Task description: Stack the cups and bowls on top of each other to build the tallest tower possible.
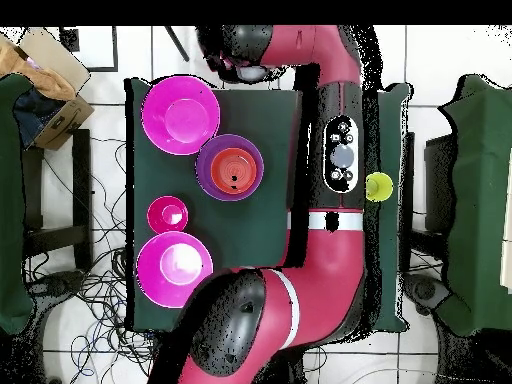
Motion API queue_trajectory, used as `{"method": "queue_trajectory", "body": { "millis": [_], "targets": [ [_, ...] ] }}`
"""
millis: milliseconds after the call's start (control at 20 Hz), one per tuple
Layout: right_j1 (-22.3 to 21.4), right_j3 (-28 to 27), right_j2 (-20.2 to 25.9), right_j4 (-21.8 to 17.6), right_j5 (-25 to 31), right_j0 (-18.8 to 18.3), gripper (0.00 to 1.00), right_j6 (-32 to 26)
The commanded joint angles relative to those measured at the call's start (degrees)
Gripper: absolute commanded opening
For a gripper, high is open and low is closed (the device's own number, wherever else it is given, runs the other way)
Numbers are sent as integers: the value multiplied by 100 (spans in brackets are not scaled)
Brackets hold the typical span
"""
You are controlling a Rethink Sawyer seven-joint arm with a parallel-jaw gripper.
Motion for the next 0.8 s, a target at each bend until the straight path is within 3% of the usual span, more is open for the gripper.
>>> {"method": "queue_trajectory", "body": {
  "millis": [50, 800],
  "targets": [
    [99, 73, 221, -140, 265, 101, 100, -1437],
    [-81, 297, 27, -8, 342, 307, 100, -914]
  ]
}}
